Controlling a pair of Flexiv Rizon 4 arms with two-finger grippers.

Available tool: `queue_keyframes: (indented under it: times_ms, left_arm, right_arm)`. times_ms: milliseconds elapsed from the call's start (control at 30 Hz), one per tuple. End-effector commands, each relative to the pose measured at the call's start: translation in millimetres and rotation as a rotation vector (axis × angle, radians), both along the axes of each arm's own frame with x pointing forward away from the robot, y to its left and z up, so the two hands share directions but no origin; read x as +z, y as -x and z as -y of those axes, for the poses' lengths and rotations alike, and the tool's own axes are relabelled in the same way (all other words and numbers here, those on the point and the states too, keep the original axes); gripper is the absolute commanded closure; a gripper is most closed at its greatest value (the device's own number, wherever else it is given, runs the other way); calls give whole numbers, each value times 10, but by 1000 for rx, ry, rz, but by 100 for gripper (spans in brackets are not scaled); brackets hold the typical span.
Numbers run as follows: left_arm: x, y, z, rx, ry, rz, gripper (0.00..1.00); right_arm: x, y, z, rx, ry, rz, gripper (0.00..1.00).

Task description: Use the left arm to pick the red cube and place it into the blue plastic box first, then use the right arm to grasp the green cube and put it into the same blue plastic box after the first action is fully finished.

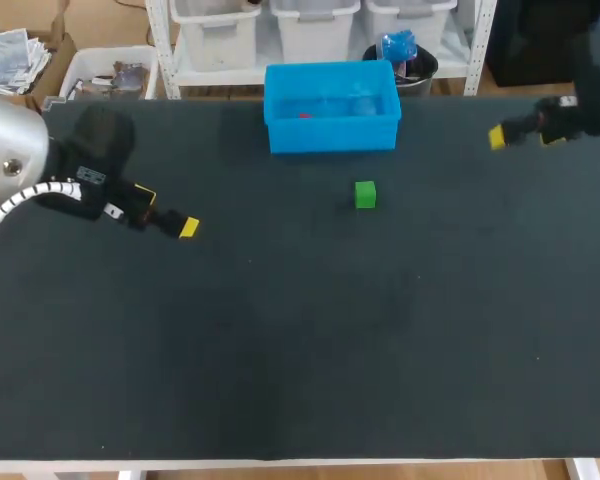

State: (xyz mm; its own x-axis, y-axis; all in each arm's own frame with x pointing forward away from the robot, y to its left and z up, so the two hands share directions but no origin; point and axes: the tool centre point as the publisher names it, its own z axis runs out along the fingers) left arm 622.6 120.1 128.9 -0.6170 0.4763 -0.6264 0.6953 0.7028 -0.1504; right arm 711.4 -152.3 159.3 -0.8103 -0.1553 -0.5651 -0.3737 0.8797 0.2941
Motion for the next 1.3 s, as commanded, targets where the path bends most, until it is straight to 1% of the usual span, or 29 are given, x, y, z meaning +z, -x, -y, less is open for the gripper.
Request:
queue_keyframes:
  times_ms: [33, 133, 233, 333, 400, 433, 1167, 1300]
  left_arm:
    - [-5, -2, -11, -3, 4, 1, 0]
    - [-5, -2, -11, -3, 4, 1, 0]
    - [-5, -2, -11, -3, 4, 1, 0]
    - [-5, -2, -11, -3, 4, 1, 0]
    - [-5, -2, -11, -3, 4, 1, 0]
    - [-5, -2, -11, -3, 4, 1, 0]
    - [-5, -2, -11, -3, 4, 1, 0]
    - [-5, -2, -11, -3, 4, 1, 0]
  right_arm:
    - [2, -42, -244, -121, 230, -8, 0]
    - [-67, -57, -356, -151, 235, -49, 0]
    - [-156, -83, -458, -175, 280, -84, 0]
    - [-191, -113, -566, -180, 316, -88, 0]
    - [-200, -120, -633, -167, 376, -125, 0]
    - [-206, -131, -647, -159, 390, -118, 0]
    - [-206, -131, -647, -159, 390, -118, 0]
    - [-213, -159, -714, -199, 381, -142, 0]
